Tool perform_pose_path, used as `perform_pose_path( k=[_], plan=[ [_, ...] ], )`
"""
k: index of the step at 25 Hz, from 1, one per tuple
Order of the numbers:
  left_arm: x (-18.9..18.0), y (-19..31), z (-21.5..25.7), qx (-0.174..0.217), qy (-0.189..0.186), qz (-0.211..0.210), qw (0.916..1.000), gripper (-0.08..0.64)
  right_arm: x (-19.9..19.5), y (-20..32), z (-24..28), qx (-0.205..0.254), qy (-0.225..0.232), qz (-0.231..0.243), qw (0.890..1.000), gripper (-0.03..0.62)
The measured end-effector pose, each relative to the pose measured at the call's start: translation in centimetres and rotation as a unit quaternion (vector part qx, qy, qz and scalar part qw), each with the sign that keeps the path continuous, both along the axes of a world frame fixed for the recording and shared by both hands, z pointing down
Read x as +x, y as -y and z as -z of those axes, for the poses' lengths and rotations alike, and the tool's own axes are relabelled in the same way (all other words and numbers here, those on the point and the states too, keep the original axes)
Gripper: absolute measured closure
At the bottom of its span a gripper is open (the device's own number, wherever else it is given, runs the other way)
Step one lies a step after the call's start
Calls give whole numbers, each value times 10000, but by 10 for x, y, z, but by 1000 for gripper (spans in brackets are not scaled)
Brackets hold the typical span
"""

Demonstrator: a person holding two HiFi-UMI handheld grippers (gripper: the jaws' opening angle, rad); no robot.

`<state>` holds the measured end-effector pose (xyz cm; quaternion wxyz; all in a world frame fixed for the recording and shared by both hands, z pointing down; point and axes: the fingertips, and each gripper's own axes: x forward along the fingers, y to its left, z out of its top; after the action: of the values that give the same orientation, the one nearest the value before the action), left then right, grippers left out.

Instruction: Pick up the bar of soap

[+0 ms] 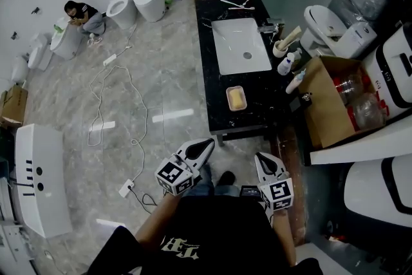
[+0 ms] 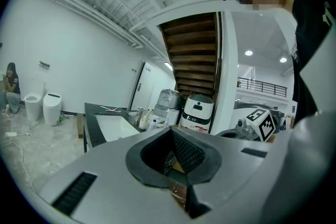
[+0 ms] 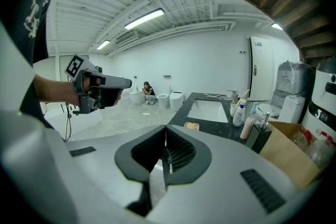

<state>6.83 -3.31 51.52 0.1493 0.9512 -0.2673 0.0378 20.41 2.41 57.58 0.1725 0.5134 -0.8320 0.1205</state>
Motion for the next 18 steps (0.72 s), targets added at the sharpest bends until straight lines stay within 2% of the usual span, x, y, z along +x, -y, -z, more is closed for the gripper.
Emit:
perform_pose_path(
  k=[8,18],
  plan=[
    [4,16,-2,-70,-88,30,9999,552,9,19,-4,-101,-62,2,9999,583],
    [-12,51,-2,-86,-184,132,9997,552,-17,56,-8,-191,-87,210,9996,583]
  ],
)
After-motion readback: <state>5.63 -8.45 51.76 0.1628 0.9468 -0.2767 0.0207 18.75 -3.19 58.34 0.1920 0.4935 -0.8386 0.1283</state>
